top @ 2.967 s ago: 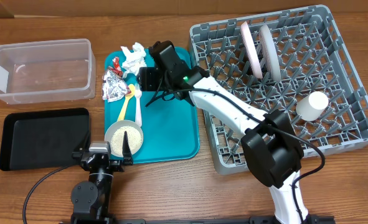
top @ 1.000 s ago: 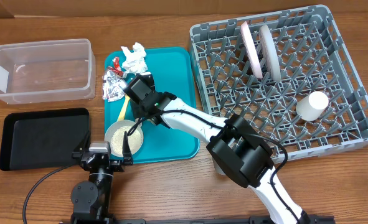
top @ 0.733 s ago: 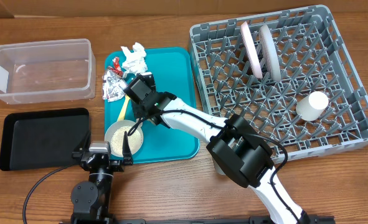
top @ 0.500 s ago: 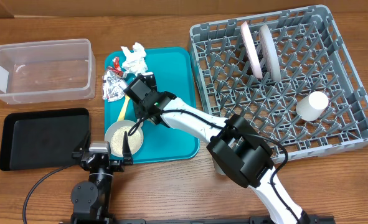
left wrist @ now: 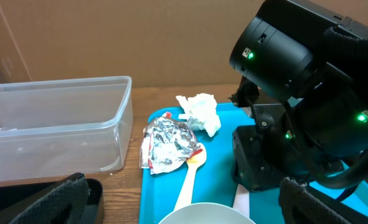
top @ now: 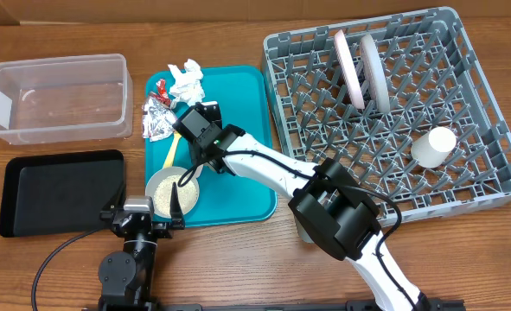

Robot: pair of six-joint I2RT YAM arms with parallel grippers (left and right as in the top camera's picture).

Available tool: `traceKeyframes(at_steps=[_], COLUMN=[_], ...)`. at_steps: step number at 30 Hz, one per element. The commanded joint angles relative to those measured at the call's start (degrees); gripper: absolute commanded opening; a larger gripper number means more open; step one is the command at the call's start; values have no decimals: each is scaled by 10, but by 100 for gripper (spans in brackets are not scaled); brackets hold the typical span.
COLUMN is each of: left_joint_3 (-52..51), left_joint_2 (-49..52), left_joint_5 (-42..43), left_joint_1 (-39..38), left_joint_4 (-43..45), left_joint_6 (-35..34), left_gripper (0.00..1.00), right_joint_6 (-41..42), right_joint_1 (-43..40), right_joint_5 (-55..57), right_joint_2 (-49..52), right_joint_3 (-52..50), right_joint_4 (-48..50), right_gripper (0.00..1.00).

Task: Sort waste into correct bins and load items into the dishwasher rack
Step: 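Lower the right gripper and grasp the white fork's handle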

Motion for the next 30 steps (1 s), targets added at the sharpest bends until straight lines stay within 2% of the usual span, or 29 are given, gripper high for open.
traceKeyframes(at_steps=[1,5,7,15,23,30], left_joint_3=[-2,-2,-2,-2,-2,-2], left_joint_2=[-4,-4,-4,-4,-4,-4], left_joint_5=[3,3,3,3,3,3], left_joint_1=[2,2,2,2,2,2], left_joint_4=[1,2,2,2,1,2], left_joint_6=[5,5,5,5,5,5], left_gripper=[100,100,100,100,100,100], right_joint_6=[-19,-82,-110,-112,-103,-132], right_joint_1=[-12,-12,-15,-45,-69,-67], right_joint_5=[-10,-8,-7,5,-40,-40], right_joint_2=[14,14,14,14,14,11], right_joint_3=[-7,-7,-7,-7,-7,12], right_joint_4=[-21,-12,-5,-19,-75,-93], right_gripper=[36,35,29,29,28,20])
